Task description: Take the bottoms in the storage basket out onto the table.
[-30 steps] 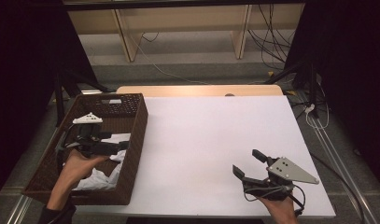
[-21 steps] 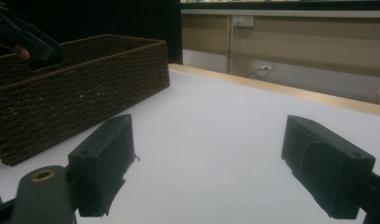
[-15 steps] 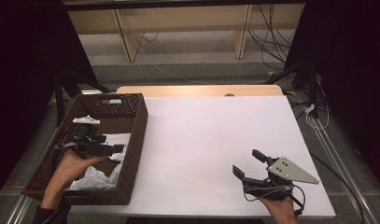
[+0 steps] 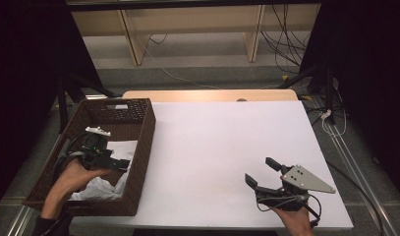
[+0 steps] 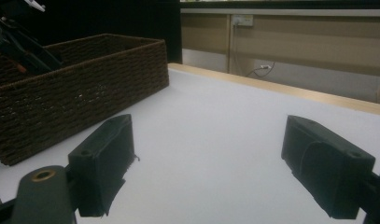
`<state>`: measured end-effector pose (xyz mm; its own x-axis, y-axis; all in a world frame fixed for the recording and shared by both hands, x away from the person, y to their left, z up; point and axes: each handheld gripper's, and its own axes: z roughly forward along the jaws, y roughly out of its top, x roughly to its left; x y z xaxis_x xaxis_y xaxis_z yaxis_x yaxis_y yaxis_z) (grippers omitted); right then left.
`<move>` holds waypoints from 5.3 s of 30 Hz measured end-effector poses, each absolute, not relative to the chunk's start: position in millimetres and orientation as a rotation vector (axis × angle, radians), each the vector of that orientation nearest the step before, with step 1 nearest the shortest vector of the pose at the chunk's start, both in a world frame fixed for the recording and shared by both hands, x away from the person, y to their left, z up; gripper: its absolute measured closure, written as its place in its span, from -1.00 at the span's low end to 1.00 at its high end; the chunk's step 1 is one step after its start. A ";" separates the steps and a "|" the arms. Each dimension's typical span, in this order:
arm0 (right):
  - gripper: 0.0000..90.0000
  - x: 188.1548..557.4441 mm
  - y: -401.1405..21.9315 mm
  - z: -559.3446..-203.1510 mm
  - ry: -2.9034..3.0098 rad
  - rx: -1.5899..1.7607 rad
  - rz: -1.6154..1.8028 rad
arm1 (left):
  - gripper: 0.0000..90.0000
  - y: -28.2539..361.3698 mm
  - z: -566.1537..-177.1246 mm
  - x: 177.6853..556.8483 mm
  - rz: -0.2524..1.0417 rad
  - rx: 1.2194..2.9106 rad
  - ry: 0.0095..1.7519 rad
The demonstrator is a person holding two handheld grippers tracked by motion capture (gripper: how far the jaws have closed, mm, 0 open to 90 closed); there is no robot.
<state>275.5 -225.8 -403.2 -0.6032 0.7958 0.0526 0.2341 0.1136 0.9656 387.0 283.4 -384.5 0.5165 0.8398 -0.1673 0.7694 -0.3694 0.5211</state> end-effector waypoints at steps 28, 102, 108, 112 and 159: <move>-0.59 276.8 -227.4 -403.8 1.906 1.006 1.511 | -0.64 284.7 -417.8 391.6 -0.073 2.466 1.292; -0.55 278.7 -226.4 -407.0 1.946 0.982 1.444 | -0.05 261.1 -457.8 413.9 -0.068 2.632 1.450; -0.54 279.3 -226.1 -407.2 1.956 0.984 1.431 | 0.56 271.3 -451.6 413.5 0.004 2.590 1.448; -0.54 279.2 -226.3 -407.0 1.953 0.983 1.429 | 0.71 276.0 -451.4 414.9 -0.010 2.558 1.458; -0.53 282.4 -231.0 -407.2 1.920 1.026 1.427 | 0.76 285.0 -313.1 406.6 0.313 1.892 1.211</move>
<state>282.4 -231.0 -407.2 -0.5695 0.8217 0.0231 0.2589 0.1526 0.9538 406.6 285.0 -313.1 0.5005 0.8373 -0.2201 0.6253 -0.1738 0.7608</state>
